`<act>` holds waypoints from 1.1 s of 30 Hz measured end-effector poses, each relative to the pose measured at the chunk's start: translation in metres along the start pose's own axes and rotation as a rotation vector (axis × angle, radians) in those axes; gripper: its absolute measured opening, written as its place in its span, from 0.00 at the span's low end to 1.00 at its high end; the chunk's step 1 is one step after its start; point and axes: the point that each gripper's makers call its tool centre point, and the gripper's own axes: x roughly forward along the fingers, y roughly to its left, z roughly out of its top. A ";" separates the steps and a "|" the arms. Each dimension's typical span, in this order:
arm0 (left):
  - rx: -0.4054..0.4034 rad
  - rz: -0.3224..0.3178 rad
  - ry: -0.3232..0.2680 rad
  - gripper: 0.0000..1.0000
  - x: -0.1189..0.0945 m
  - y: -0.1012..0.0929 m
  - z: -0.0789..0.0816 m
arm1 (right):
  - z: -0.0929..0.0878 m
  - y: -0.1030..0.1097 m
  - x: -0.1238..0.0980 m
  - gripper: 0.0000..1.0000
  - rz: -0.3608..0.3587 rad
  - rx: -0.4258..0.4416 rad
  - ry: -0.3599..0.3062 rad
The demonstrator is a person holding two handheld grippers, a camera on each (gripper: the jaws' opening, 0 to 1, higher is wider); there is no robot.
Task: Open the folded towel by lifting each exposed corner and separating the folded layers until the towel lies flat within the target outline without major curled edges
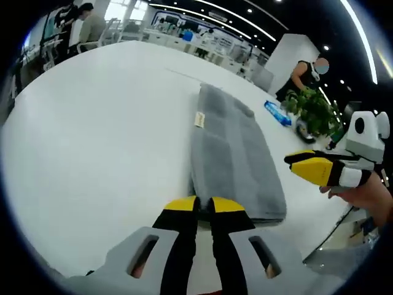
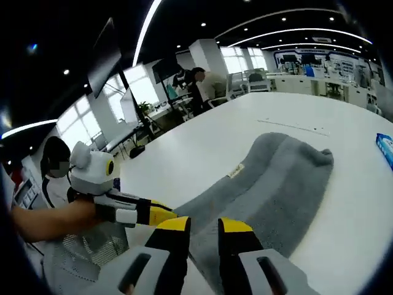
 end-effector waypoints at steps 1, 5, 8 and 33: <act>0.011 -0.010 -0.007 0.06 0.000 -0.003 0.002 | 0.000 -0.001 0.002 0.14 0.000 0.002 0.007; 0.063 -0.114 -0.046 0.03 -0.002 -0.027 0.011 | 0.001 0.005 0.001 0.16 0.001 0.014 0.011; 0.127 -0.170 -0.045 0.03 -0.001 -0.042 0.011 | 0.009 0.006 -0.001 0.17 0.012 0.101 -0.009; 0.111 0.066 0.026 0.25 0.010 0.014 -0.008 | -0.006 0.024 0.012 0.18 0.057 0.065 0.059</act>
